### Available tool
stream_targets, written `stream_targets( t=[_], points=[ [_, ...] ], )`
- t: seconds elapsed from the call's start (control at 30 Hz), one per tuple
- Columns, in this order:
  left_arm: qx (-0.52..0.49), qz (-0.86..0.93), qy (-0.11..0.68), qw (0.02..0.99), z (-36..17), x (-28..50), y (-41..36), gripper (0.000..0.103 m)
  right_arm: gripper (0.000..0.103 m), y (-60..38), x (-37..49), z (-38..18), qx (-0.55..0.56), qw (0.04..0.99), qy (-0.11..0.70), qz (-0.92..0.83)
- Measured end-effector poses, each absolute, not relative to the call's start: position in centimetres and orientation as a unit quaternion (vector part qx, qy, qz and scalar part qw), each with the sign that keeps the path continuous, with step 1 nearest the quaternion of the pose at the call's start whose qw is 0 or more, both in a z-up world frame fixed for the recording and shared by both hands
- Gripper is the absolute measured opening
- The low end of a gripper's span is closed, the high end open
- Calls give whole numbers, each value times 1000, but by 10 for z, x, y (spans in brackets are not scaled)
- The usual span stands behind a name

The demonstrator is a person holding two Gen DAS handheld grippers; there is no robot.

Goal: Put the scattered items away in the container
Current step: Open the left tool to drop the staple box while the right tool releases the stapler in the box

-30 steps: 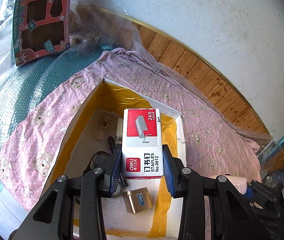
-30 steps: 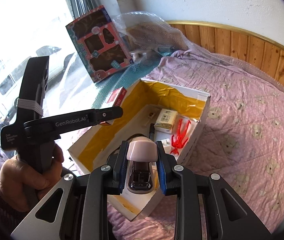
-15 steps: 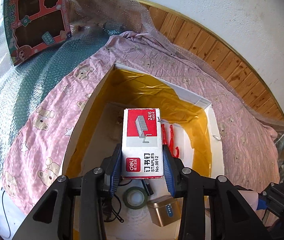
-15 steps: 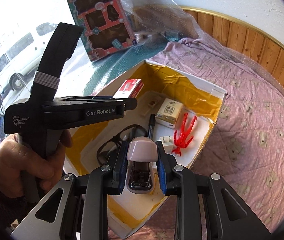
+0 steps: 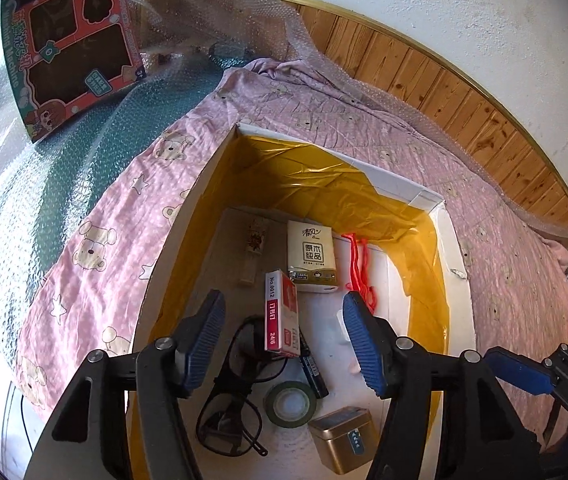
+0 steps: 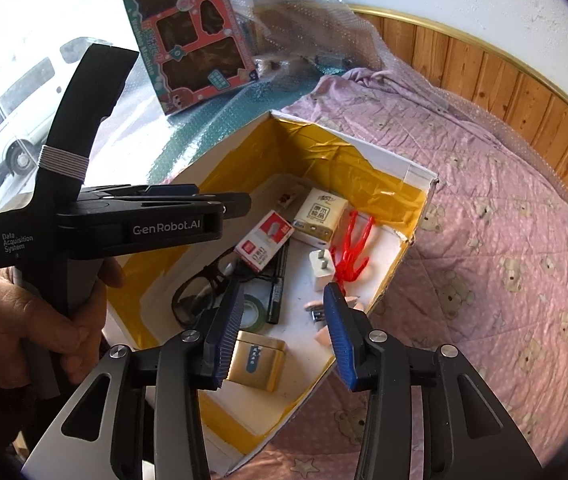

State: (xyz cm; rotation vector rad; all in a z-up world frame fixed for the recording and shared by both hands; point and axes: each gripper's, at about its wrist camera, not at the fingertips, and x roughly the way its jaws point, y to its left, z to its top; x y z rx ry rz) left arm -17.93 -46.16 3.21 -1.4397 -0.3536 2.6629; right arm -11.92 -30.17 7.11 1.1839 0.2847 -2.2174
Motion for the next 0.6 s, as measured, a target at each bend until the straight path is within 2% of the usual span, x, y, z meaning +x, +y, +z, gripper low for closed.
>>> stream_targets(
  t=[0.2, 0.43, 0.6],
  points=[
    [-458, 882, -102, 44, 45, -151, -460, 62, 45, -301, -99, 70, 453, 312, 147, -822],
    [-436, 896, -76, 41, 64, -106, -448, 68, 45, -292, -84, 64, 484, 314, 162, -800],
    [-425, 900, -90, 44, 73, -84, -447, 68, 45, -292, -73, 71, 477, 324, 169, -800]
  ],
)
